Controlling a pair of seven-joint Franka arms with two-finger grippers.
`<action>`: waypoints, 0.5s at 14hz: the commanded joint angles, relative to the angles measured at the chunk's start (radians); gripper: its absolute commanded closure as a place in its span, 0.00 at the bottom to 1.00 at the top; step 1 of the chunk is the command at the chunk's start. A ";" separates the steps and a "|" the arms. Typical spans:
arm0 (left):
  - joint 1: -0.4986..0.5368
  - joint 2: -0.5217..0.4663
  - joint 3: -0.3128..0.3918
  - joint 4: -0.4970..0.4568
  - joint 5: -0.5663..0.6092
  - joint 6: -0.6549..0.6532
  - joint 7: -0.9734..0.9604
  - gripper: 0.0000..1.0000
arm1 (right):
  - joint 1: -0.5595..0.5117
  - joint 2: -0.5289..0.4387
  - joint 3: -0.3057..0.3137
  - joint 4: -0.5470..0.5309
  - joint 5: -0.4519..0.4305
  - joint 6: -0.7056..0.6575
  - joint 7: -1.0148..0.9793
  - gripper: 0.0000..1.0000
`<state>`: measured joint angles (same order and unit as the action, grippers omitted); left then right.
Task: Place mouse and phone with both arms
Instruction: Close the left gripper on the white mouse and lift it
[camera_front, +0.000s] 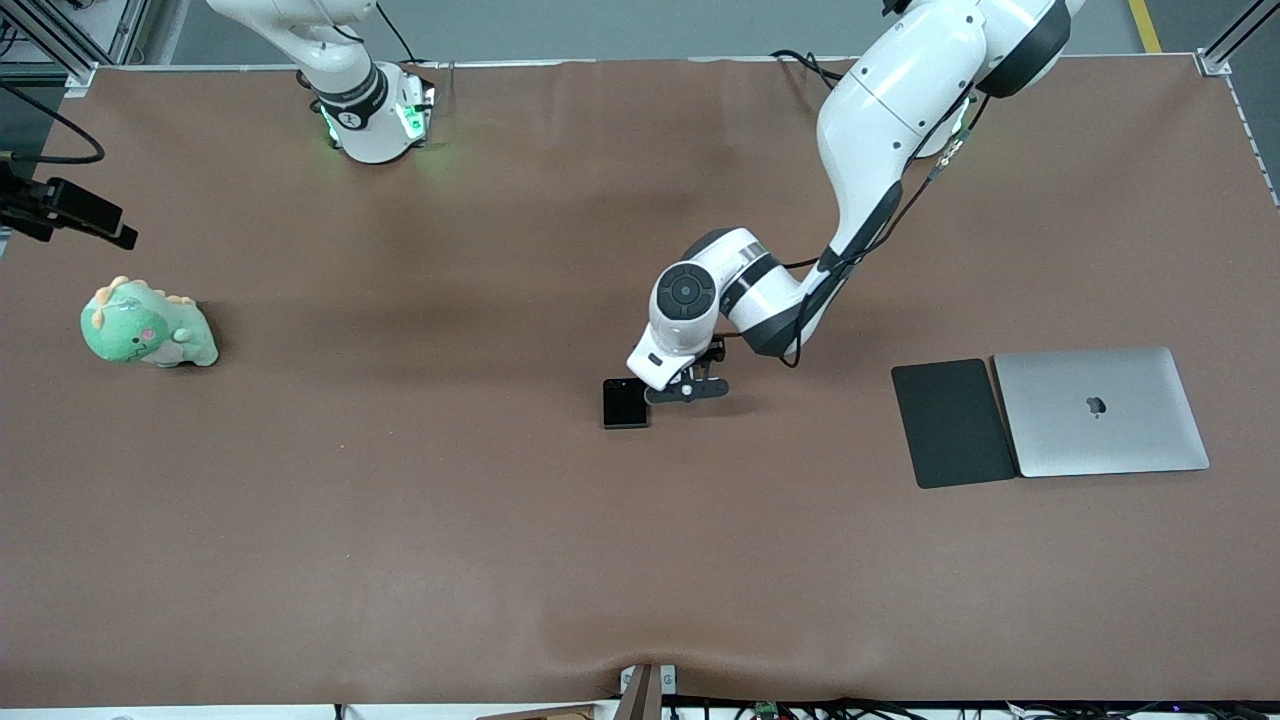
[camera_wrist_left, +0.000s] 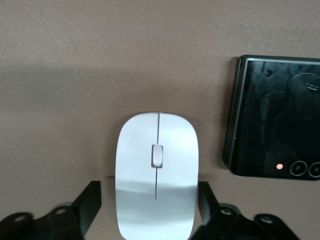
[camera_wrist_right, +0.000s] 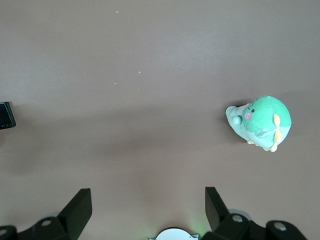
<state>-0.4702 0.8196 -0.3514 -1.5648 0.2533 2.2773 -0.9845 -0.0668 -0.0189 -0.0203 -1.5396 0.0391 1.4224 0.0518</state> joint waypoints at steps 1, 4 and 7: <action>-0.014 0.021 0.008 0.032 0.034 0.010 -0.029 0.30 | 0.010 0.027 0.003 0.027 -0.004 -0.010 0.008 0.00; -0.013 0.018 0.008 0.032 0.034 0.010 -0.029 0.50 | 0.010 0.028 0.003 0.027 -0.004 -0.010 0.008 0.00; 0.002 0.001 0.008 0.032 0.037 0.008 -0.022 0.51 | 0.012 0.048 0.003 0.027 -0.002 -0.011 0.008 0.00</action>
<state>-0.4703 0.8198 -0.3471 -1.5539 0.2534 2.2793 -0.9846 -0.0604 0.0067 -0.0180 -1.5387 0.0392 1.4228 0.0518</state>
